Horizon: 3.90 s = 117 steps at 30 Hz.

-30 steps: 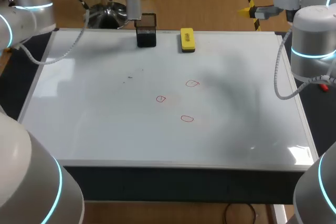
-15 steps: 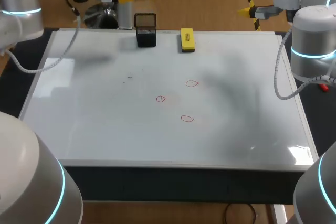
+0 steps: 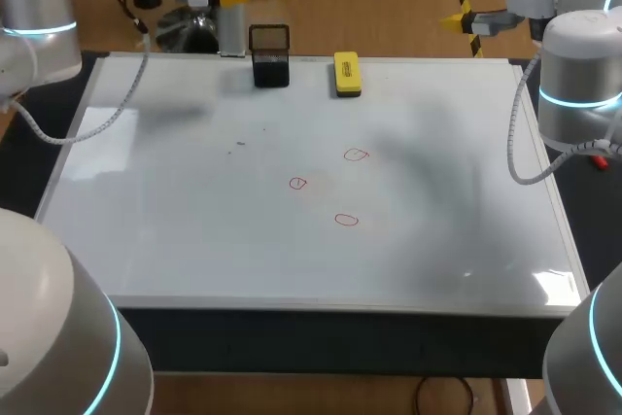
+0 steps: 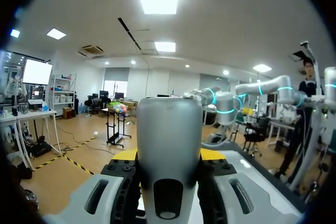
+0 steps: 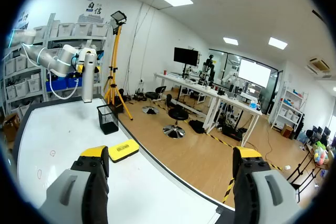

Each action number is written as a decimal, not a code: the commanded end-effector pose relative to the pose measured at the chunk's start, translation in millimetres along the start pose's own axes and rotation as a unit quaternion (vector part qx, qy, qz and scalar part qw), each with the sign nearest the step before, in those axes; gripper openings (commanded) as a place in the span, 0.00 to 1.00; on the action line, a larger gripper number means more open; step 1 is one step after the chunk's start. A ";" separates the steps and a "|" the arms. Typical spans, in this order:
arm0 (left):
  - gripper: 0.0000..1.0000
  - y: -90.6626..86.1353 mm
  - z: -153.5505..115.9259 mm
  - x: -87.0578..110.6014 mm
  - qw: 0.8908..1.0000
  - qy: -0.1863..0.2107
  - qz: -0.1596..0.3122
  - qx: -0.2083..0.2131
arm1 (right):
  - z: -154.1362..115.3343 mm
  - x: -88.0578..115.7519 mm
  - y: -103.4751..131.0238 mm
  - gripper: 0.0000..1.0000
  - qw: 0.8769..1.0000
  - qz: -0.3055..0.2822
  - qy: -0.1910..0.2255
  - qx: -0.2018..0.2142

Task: Pick up the inspection probe, press it on each red-marked spot on the whiteboard one by one, put down the probe, pick up the eraser, and wipe off all the red marks.

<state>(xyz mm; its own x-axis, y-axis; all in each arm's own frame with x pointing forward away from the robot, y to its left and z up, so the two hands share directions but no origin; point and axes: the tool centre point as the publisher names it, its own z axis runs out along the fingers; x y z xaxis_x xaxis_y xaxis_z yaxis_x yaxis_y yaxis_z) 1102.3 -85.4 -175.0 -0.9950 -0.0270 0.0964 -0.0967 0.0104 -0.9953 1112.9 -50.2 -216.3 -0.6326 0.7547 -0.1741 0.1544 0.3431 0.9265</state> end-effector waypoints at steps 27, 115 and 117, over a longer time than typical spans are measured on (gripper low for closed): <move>0.00 11.3 31.1 114.6 0.998 -0.010 0.023 0.058 | 0.3 -0.2 0.4 1.00 1.000 0.000 0.000 0.001; 0.00 72.3 -21.5 86.7 0.998 0.004 0.017 0.062 | 125.8 -11.0 59.6 1.00 0.900 -0.199 0.387 0.027; 0.00 72.3 -21.5 86.7 0.998 0.004 0.017 0.062 | 134.2 -9.2 63.8 1.00 0.881 -0.217 0.420 0.034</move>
<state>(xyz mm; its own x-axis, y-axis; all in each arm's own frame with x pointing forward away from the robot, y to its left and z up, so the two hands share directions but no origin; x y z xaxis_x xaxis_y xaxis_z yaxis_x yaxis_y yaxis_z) 1008.0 -65.0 -239.0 -0.9978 -0.0207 0.0627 -0.0600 -0.1112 -0.9920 1196.4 26.0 -201.6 -0.8746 0.3838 -0.2964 -0.0961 0.4620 0.8817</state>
